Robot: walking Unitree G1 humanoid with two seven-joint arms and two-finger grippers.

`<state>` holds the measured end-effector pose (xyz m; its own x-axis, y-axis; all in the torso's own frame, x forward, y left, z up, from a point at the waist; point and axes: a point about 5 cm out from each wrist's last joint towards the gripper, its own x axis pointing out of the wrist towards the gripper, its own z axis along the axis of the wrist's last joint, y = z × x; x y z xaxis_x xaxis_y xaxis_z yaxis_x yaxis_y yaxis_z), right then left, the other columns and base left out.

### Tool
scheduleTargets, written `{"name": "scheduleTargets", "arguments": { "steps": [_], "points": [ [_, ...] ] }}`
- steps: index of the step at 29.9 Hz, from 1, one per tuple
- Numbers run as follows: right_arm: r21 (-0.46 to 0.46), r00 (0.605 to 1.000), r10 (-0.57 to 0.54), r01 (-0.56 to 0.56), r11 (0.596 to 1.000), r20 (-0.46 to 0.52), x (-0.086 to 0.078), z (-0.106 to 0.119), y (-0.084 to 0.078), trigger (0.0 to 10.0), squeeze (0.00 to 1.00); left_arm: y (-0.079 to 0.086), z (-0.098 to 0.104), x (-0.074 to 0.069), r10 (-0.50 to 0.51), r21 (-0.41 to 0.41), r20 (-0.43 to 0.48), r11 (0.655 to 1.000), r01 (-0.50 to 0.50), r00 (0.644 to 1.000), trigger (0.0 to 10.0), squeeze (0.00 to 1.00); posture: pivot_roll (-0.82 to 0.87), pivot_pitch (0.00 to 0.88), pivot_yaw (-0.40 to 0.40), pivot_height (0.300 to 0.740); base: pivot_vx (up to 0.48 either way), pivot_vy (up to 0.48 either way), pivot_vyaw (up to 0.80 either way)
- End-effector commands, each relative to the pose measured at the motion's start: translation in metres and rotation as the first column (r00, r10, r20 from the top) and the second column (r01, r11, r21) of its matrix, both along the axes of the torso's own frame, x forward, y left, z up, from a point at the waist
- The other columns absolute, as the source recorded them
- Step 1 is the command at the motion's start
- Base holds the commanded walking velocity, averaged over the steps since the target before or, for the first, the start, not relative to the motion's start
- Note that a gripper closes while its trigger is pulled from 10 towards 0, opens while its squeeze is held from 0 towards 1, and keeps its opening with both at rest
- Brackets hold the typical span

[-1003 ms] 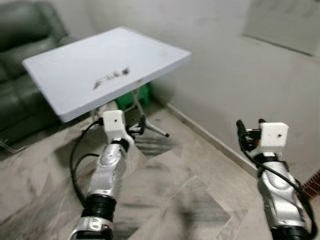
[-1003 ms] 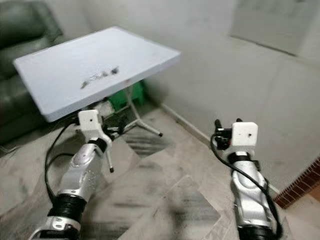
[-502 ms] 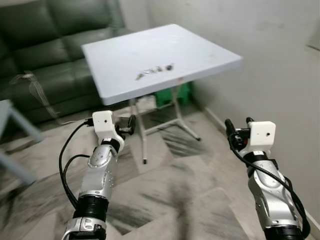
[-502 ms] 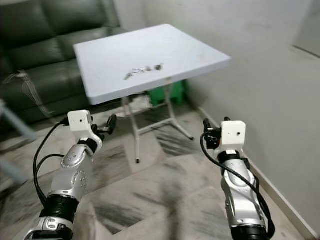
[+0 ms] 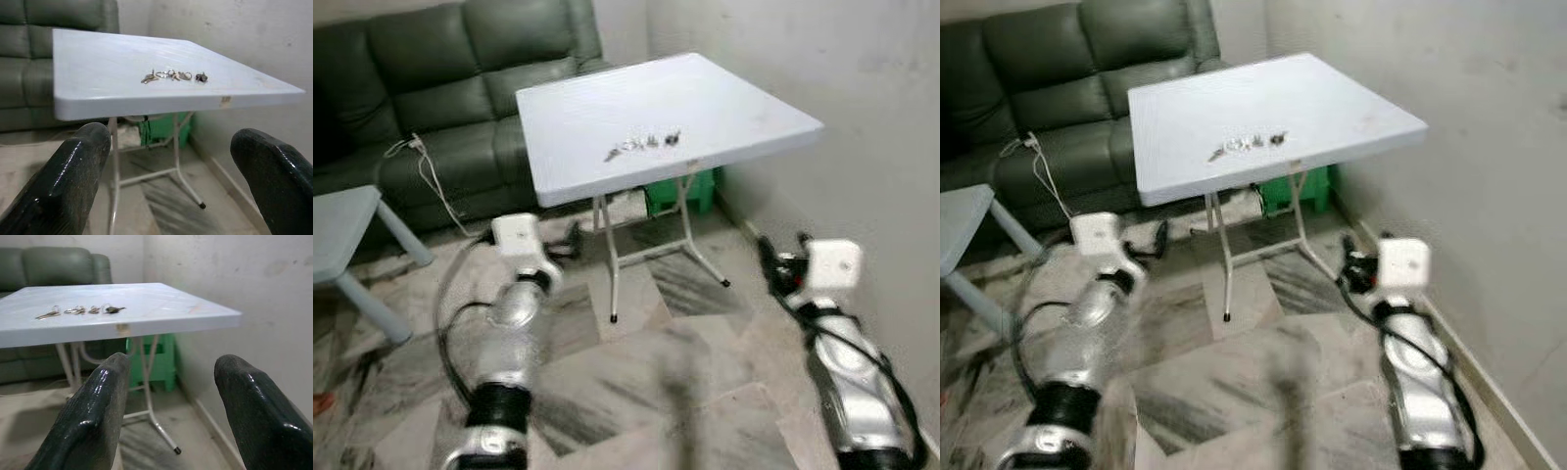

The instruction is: Hang keys on a hook

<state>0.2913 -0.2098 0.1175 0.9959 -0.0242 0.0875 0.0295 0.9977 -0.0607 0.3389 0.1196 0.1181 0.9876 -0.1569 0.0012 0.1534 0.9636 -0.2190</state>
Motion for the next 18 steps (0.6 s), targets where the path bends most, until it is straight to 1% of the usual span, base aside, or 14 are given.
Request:
{"name": "scheduleTargets", "arguments": {
  "steps": [1,18],
  "points": [
    [0.016,0.999,0.04,-0.04,0.999,0.022,0.0039,0.0046,0.0135,10.0,0.0,0.0174,0.0037,0.002,0.044,0.017,0.014,0.999,-0.045,0.999,10.0,0.0,-0.11,0.0,0.04,0.74,0.364,0.0,0.0],
    [0.013,0.999,0.048,-0.048,0.999,0.023,0.0039,0.005,0.0142,10.0,0.0,0.0175,0.0041,0.0026,0.047,0.012,0.015,0.999,-0.048,0.999,10.0,0.0,-0.11,0.0,0.036,0.74,0.362,0.0,0.0]
  ]
}}
